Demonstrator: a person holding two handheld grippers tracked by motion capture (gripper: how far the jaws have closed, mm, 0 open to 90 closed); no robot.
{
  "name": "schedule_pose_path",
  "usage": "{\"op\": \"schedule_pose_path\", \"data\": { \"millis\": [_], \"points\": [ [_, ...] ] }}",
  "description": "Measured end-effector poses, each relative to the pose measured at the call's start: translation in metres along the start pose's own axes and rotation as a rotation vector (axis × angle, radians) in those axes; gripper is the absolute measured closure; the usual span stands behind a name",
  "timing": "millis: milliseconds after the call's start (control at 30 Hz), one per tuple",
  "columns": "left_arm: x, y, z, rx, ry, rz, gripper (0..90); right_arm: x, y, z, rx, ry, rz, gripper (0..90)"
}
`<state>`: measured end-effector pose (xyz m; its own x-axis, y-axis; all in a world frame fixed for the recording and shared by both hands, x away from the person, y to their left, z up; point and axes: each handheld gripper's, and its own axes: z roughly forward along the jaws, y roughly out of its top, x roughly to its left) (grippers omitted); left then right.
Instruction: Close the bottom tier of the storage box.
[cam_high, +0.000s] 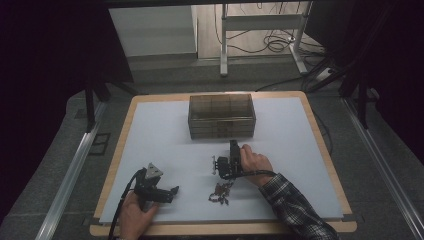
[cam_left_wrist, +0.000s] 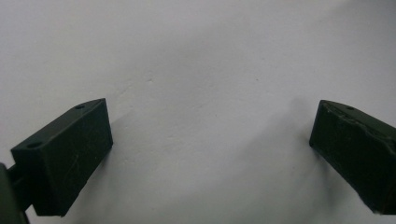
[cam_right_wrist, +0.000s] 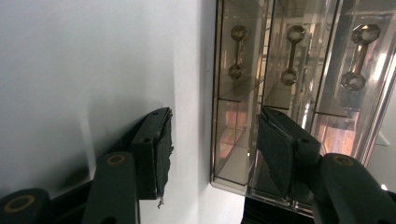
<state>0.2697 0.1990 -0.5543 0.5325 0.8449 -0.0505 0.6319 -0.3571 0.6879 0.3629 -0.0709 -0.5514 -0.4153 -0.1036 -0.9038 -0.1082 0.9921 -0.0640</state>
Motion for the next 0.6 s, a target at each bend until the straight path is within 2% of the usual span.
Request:
{"op": "schedule_pose_path", "data": {
  "millis": [200,300,600],
  "points": [
    [0.0,0.0,0.0,0.0,0.0,0.0,0.0,-0.001,0.002,0.003,0.0,0.006,0.005,45.6],
    [0.0,0.0,0.0,-0.001,0.0,0.0,0.0,-0.001,0.003,0.006,-0.006,-0.014,0.01,45.9],
    [0.0,0.0,0.0,-0.001,0.0,-0.001,0.0,-0.001,0.007,0.011,-0.007,-0.016,0.007,49.7]
  ]
}}
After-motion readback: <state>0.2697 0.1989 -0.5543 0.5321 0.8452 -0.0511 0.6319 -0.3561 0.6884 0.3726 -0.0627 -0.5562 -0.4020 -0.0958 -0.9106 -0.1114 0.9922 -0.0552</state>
